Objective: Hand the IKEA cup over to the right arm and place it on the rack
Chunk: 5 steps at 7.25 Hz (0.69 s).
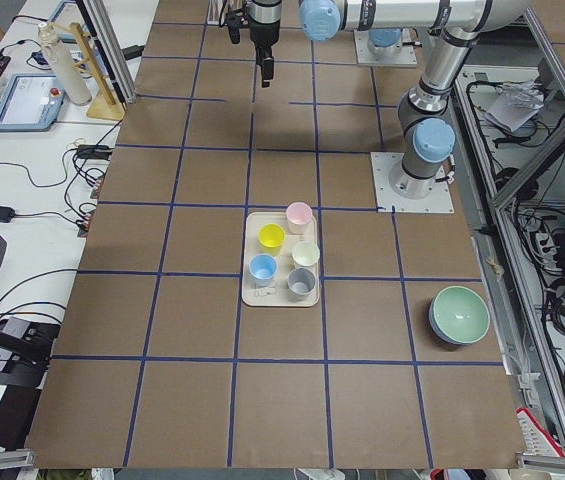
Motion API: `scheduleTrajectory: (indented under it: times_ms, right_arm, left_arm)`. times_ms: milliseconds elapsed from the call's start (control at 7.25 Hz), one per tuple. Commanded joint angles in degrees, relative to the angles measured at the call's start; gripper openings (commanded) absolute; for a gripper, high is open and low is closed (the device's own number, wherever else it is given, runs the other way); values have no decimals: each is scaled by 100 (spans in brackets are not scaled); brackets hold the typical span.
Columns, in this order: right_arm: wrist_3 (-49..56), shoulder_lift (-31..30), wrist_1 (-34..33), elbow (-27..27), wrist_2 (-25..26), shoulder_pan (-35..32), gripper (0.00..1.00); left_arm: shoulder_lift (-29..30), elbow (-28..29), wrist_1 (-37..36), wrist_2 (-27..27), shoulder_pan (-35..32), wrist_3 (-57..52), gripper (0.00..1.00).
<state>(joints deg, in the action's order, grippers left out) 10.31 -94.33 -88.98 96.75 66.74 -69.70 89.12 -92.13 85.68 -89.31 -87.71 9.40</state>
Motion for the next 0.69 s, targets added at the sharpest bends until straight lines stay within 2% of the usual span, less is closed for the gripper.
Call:
scheduleTrajectory:
  times_ms: [0, 138, 276, 414, 552]
  right_arm:
    - [1117, 29, -626, -16, 1337, 1, 0]
    - [1775, 125, -1177, -25, 1950, 1, 0]
    - [1990, 334, -1548, -25, 2191, 1, 0]
    - [1993, 528, -1743, -42, 2203, 18, 0]
    - [2001, 747, -2372, -60, 2238, 131, 0]
  left_arm:
    - [323, 570, 351, -68, -175, 53, 100]
    - [482, 773, 362, 10, -185, 62, 100]
    - [553, 723, 353, 28, -237, 10, 100]
    - [545, 653, 353, 19, -272, -25, 100]
    - [458, 574, 370, -7, -281, -69, 100]
